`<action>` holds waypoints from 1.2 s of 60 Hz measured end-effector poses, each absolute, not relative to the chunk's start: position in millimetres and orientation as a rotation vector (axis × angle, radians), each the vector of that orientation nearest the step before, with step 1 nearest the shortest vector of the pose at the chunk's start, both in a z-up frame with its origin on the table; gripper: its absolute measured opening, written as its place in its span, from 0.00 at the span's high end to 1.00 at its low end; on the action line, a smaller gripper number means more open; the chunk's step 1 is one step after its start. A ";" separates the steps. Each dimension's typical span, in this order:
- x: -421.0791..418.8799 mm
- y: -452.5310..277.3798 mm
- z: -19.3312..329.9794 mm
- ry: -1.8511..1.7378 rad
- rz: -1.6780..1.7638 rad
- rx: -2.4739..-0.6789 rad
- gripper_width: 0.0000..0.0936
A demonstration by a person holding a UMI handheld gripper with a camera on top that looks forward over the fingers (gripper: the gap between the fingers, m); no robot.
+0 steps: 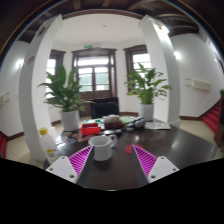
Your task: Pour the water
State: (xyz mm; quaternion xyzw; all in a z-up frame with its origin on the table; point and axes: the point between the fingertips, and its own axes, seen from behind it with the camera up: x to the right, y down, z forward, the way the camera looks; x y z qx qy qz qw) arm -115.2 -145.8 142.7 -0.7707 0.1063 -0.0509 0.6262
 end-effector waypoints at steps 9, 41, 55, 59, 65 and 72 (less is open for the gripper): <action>-184.6 -128.5 147.3 0.086 0.061 -1.767 0.20; -375.0 -31.6 79.6 -0.175 0.123 -1.805 0.19; -382.7 0.4 83.1 -0.099 0.210 -1.758 0.24; -384.8 4.0 81.4 -0.091 0.232 -1.741 0.32; -382.6 8.2 83.4 -0.096 0.203 -1.725 0.40; -382.6 7.1 81.9 -0.104 0.196 -1.704 0.48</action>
